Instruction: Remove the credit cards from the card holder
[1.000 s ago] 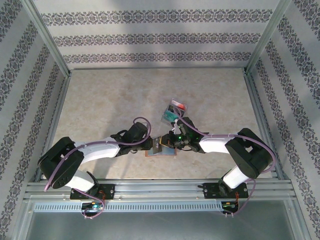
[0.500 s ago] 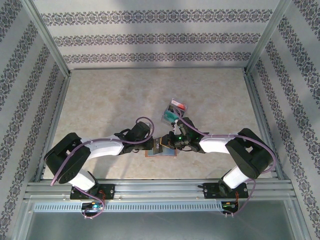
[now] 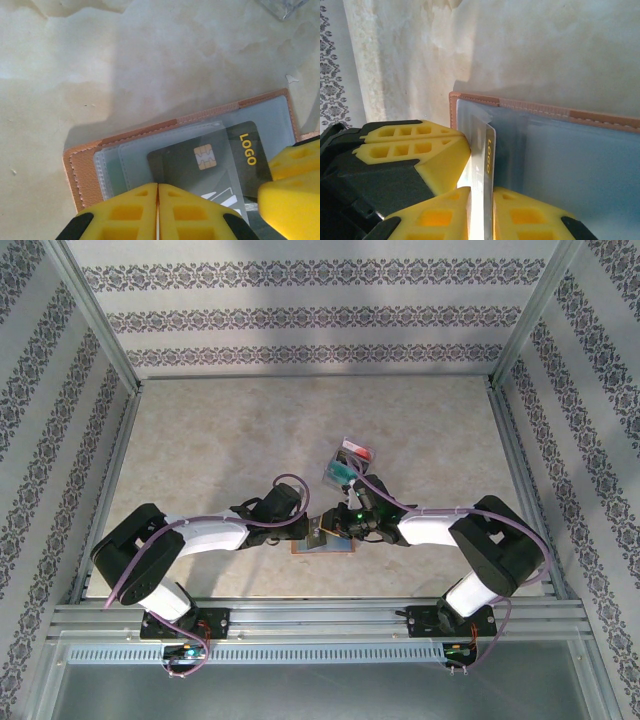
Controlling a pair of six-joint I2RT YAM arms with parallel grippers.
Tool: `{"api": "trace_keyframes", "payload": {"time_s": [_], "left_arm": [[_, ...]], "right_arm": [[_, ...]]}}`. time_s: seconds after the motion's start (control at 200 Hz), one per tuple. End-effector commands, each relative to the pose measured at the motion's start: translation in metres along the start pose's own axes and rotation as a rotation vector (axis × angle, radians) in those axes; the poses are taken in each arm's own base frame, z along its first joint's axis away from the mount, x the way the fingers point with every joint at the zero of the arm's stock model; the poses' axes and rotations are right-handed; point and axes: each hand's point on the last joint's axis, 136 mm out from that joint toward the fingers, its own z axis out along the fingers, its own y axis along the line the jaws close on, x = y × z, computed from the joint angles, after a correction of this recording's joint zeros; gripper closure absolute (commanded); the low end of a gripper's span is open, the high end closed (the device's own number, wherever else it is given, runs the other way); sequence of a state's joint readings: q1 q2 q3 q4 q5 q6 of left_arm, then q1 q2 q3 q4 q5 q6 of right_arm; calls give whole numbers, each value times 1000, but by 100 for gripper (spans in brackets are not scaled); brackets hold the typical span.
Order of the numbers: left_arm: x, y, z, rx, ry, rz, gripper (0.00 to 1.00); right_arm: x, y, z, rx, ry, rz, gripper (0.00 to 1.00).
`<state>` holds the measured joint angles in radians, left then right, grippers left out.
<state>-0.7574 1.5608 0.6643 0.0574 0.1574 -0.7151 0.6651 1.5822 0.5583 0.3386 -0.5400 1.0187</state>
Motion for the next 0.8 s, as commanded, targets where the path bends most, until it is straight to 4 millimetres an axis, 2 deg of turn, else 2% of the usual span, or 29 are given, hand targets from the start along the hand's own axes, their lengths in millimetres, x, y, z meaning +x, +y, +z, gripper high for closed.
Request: {"api": "trace_keyframes", "payload": {"time_s": [0.0, 0.205, 0.38, 0.794], "left_arm": [[11, 3, 6, 7, 35, -13, 92], [11, 5, 6, 2, 34, -16, 92], [11, 8, 6, -10, 29, -26, 93], [13, 24, 2, -59, 13, -63, 96]], "right_arm": [[-3, 21, 6, -53, -3, -47, 81], [-5, 23, 6, -61, -9, -55, 88], [-6, 24, 1, -62, -21, -60, 89], [-9, -5, -19, 14, -54, -30, 90]]}}
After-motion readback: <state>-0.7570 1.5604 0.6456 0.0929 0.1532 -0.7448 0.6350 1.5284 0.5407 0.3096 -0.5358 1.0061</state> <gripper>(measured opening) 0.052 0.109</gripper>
